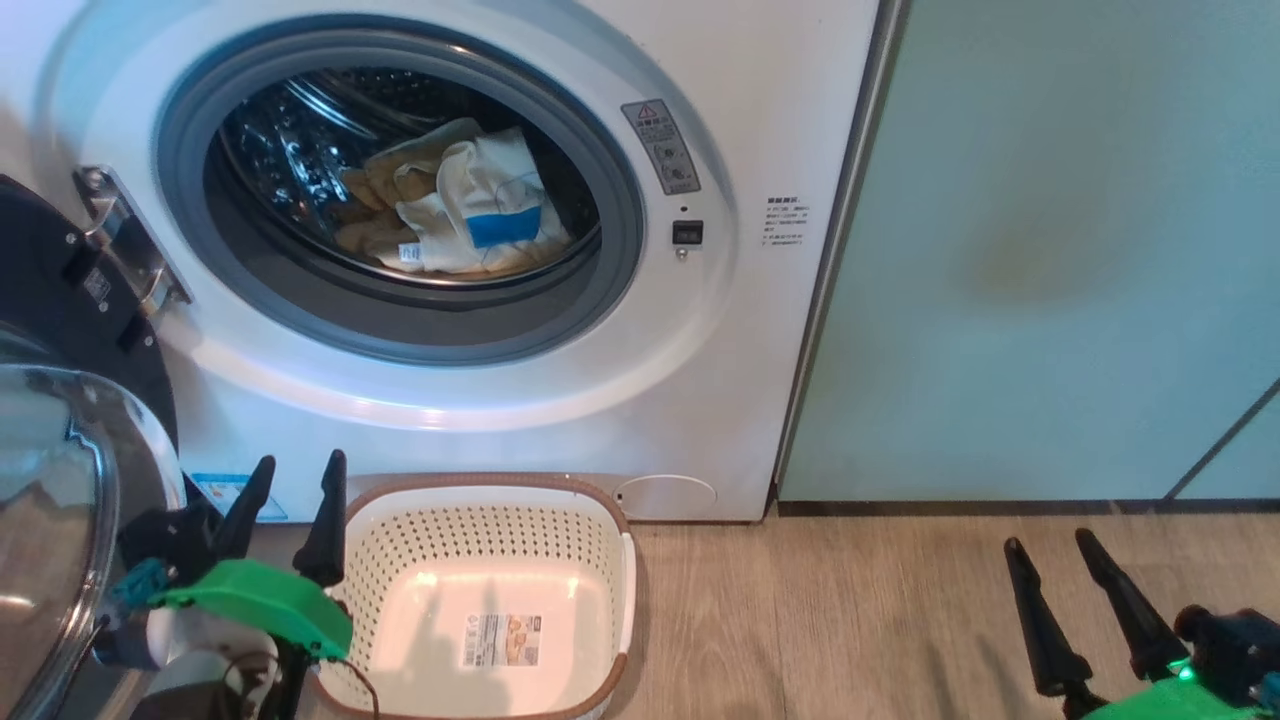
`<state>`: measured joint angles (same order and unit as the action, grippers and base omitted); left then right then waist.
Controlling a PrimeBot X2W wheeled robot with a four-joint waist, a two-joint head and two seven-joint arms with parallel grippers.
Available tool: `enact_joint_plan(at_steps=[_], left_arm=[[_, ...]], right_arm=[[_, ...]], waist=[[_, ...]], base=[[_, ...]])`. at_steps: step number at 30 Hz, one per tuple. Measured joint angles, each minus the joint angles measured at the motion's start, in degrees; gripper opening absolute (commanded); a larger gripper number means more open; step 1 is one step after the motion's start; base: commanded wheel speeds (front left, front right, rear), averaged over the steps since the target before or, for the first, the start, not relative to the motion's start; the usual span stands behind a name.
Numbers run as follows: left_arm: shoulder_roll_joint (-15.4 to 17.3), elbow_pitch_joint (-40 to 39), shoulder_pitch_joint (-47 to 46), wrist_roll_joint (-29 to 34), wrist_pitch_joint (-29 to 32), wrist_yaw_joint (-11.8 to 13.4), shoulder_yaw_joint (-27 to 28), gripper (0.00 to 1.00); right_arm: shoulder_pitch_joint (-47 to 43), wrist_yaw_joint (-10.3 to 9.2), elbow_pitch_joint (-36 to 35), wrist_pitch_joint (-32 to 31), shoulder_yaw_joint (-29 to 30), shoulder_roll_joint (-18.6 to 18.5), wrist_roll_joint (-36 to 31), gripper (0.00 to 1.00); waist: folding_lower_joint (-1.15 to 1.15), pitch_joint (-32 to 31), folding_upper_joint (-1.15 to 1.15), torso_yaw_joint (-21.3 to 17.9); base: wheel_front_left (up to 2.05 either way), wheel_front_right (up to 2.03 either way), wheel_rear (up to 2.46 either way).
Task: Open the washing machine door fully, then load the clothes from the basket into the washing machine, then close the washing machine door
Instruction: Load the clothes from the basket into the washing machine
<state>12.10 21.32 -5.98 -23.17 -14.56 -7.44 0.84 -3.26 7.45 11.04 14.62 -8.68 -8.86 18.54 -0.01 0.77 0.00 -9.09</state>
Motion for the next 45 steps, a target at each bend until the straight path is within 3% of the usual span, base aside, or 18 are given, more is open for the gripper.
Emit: enact_joint_plan(at_steps=[45], left_arm=[[0.5, -0.8, 1.2, 0.0, 0.0, 0.0, -1.3, 1.00]], right_arm=[[-1.1, 0.00, 0.0, 0.0, 3.4, 0.3, -2.0, 1.00]], waist=[[0.01, -0.6, 0.00, -0.5]], base=[[0.00, 0.00, 0.00]])
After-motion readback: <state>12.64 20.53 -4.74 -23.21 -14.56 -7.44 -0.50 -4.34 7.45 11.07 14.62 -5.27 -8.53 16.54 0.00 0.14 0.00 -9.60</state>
